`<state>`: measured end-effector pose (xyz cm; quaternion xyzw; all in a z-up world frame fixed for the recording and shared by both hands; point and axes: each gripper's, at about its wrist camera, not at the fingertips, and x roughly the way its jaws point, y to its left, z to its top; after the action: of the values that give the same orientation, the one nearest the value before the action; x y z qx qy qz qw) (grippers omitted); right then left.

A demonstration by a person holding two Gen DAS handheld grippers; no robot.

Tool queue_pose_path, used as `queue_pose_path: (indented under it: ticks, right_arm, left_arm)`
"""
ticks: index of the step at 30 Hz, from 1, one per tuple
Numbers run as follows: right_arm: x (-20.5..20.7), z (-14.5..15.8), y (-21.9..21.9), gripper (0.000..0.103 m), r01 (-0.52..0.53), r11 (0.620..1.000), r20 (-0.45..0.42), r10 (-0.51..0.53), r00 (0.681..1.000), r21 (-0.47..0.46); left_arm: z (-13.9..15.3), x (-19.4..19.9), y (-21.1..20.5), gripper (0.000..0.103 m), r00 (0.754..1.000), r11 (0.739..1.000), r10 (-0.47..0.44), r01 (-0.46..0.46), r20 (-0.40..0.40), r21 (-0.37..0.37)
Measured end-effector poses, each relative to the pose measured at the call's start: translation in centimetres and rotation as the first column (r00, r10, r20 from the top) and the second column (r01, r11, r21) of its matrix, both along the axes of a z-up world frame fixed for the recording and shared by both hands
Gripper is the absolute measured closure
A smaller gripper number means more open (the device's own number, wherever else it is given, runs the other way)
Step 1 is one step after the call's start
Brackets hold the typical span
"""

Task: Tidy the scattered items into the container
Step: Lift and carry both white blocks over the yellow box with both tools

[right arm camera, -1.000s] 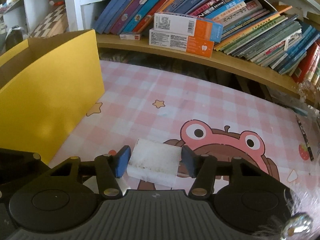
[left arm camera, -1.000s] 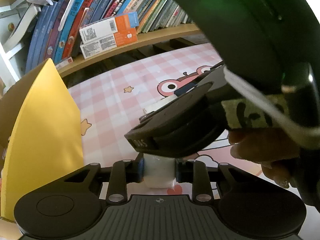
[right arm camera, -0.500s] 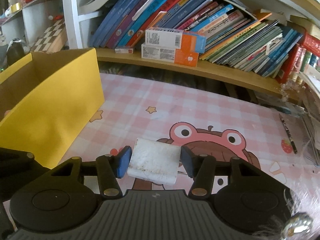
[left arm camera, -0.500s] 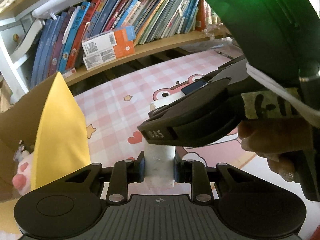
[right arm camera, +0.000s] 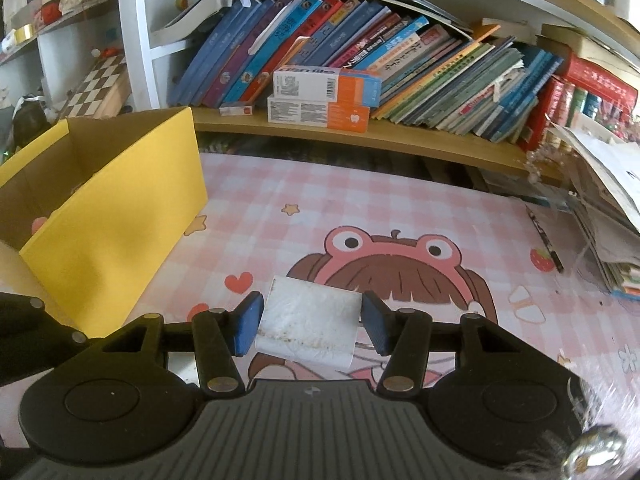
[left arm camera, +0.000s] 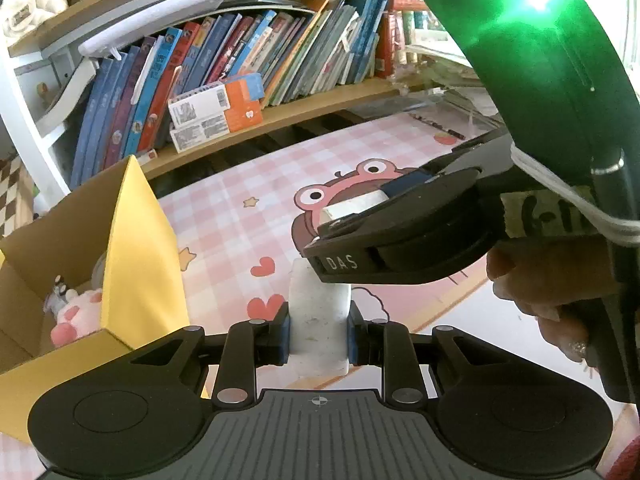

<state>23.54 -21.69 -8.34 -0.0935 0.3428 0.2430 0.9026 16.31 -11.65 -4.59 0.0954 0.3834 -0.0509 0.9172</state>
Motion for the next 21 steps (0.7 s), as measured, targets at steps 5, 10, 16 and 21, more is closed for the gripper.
queue_pose_path:
  ticks: [5,10,16,21]
  right_arm:
    - [-1.4,0.6,-0.4,0.052,0.021,1.0,0.006,-0.021,1.0,0.005]
    - [-2.8,1.5,-0.6,0.052,0.046,0.999,0.025,-0.047,0.999,0.006]
    - [-4.2,2.4,-0.5,0.052,0.077,0.997,0.043,-0.077,0.996,0.007]
    - [-5.2,3.2,-0.5,0.052,0.105,0.994,0.06,-0.105,0.993,0.013]
  left_arm:
    - [0.6,-1.3,0.1,0.079,1.0,1.0,-0.018,0.018,0.017,-0.012]
    - [1.3,-2.6,0.6,0.079,0.999,0.999,-0.034,0.034,0.042,-0.023]
    - [2.1,-3.8,1.5,0.079,0.997,0.998,-0.047,0.05,0.066,-0.04]
    - [2.8,-4.8,2.3,0.079,0.993,0.996,-0.07,0.074,0.09,-0.048]
